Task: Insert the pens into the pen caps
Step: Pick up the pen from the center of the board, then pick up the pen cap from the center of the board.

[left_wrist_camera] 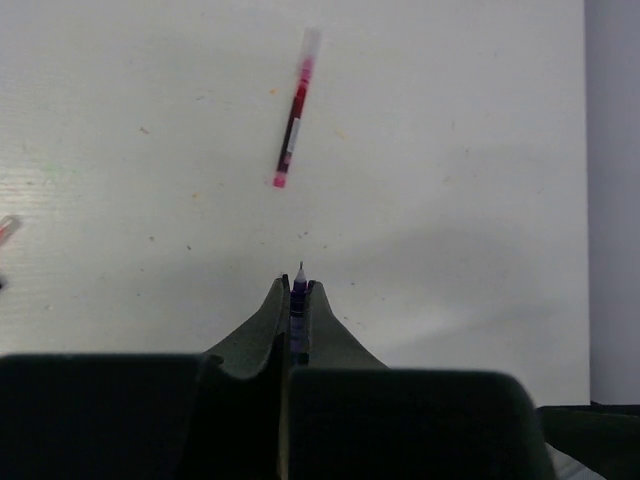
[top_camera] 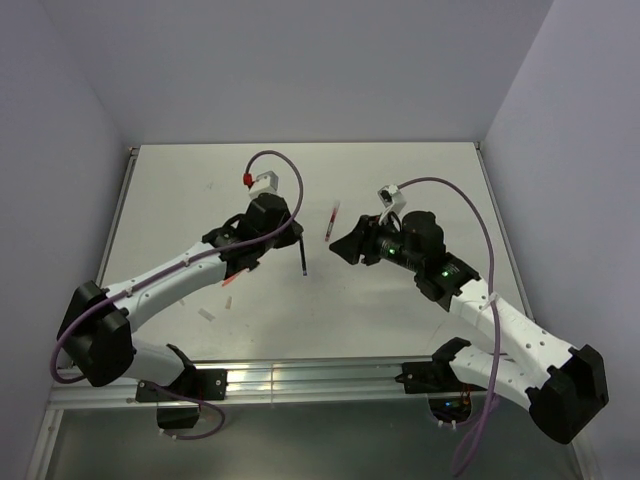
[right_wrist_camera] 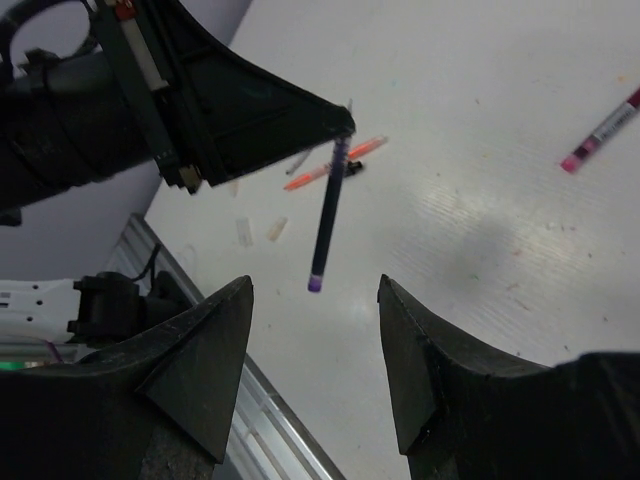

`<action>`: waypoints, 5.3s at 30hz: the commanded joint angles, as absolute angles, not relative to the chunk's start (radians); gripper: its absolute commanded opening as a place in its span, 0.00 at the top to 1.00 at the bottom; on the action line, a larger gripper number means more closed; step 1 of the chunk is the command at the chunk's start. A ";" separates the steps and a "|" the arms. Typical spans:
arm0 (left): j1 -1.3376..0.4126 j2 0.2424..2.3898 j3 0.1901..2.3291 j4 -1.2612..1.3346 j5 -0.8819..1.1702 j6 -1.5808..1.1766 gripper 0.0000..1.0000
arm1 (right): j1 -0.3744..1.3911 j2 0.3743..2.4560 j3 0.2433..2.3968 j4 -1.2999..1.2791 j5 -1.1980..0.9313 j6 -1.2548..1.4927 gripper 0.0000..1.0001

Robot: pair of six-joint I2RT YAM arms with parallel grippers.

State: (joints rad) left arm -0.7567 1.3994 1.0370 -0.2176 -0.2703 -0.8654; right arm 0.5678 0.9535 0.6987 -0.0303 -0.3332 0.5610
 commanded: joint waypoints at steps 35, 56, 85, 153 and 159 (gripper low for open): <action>-0.917 1.316 1.071 -0.041 -0.364 -0.943 1.00 | 0.655 1.189 0.706 0.232 -0.322 0.649 0.53; -0.902 1.097 1.083 -0.231 -0.514 -0.795 0.12 | 0.653 1.123 0.850 -0.083 -0.212 0.485 1.00; -0.635 1.109 0.789 -0.738 -0.571 -1.199 0.37 | 0.632 1.074 0.871 -0.176 -0.284 0.422 1.00; -0.365 0.945 0.431 -0.758 -0.420 -1.480 0.68 | 0.634 1.097 0.854 -0.160 -0.336 0.437 1.00; -0.357 0.959 0.414 -0.733 -0.407 -1.476 0.71 | 0.634 1.100 0.854 -0.161 -0.339 0.437 1.00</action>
State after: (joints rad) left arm -0.3656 0.9512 0.4274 -0.7639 -0.4217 -1.4872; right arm 0.6388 1.1019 0.8574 -0.1879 -0.3286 0.4374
